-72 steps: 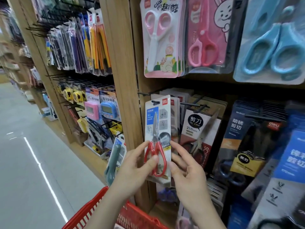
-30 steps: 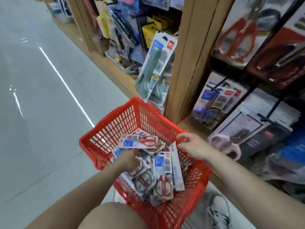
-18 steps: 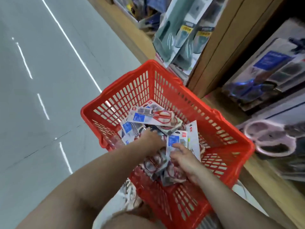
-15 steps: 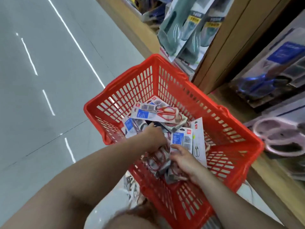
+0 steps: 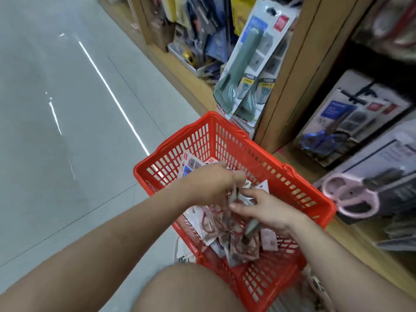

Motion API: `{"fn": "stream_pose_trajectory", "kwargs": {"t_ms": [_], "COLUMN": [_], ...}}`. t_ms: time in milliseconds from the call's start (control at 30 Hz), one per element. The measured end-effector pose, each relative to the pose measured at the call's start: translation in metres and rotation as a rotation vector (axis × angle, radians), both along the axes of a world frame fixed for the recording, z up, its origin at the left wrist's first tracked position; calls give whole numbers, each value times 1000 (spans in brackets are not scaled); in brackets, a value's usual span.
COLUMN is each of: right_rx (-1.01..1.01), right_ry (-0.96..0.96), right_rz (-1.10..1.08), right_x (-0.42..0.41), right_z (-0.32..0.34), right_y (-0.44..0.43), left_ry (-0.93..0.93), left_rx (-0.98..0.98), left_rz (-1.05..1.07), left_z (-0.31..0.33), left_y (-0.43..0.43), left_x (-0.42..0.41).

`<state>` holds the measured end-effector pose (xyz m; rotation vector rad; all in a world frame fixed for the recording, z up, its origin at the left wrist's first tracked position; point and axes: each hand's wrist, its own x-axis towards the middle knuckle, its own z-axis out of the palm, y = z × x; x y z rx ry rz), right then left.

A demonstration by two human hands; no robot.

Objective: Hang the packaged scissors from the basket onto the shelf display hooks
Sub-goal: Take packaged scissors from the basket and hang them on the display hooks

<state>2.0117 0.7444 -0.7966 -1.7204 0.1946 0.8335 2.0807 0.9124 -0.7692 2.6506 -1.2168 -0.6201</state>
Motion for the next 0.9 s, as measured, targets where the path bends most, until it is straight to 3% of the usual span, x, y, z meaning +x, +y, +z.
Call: {"fn": "stream_pose_trajectory", "kwargs": {"t_ms": [267,433,567,633,733,800,833,900], "right_rx": [773,908,975,967,922,892,855,750], "right_ry": [-66,-144,-193,-207,-253,-303,-337,-407], "right_rz": [-491,-432,-373,-340,-371,-429,-462,-477], "right_x": [-19,-36,-51,-60,-70,-74,-75,-74], "right_z": [105,146,169,179,194,203,207,212], "right_y": [-24,-28,-35,-41,-46,-48,-50,-55], "left_ry": [-150,1,-81,-128,-373,-566,-508,-79], "left_rx": [-482,-645,-620,-780,-1092,-1047,-1000,-1036], "left_rz": [183,225,70,99,415,739,890,1059], "left_z": [118,183,209,214,211,213,215,217], "left_y": [-32,-36,-41,-46,-61,-68,-70,-71], "left_x": [-24,-83,-119,-124,-115,-100,-94,-86]}}
